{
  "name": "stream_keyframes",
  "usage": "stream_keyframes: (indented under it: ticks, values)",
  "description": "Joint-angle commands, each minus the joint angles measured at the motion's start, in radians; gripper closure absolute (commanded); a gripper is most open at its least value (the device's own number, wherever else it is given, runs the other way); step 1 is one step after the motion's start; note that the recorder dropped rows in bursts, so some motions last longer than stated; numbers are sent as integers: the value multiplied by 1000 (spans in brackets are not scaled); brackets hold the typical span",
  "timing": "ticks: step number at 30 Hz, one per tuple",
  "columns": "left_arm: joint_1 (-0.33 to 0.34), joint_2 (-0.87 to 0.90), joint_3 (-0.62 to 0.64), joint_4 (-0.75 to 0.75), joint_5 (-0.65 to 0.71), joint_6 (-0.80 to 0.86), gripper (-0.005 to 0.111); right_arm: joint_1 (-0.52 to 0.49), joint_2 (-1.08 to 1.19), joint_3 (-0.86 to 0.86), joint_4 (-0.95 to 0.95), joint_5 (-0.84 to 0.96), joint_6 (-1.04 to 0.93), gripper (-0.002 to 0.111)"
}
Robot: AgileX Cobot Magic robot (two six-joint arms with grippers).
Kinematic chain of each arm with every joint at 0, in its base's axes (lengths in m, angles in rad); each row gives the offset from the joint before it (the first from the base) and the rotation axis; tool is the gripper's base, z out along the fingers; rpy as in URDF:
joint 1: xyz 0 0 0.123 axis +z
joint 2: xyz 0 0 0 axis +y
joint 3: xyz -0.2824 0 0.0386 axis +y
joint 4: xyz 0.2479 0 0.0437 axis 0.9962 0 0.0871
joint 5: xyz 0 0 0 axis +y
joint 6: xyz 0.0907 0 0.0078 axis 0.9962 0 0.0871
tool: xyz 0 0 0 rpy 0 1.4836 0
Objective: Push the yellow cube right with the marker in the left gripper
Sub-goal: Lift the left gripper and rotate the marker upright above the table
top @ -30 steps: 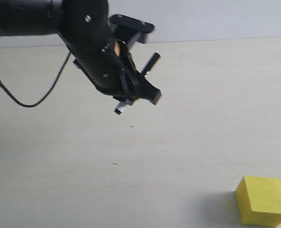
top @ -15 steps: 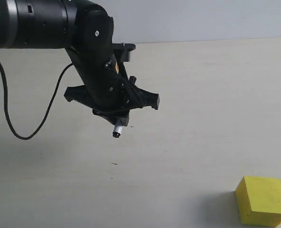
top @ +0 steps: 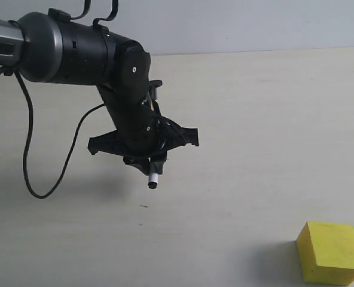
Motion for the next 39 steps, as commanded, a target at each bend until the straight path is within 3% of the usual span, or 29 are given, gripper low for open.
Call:
stream_keyframes:
  ticks: [1, 39]
  values:
    - [6, 36, 0, -34, -57, -7, 107, -5, -8, 5, -6, -10, 1, 108]
    - [6, 83, 0, -69, -56, 12, 107, -5, -8, 5, -6, -12, 1, 108]
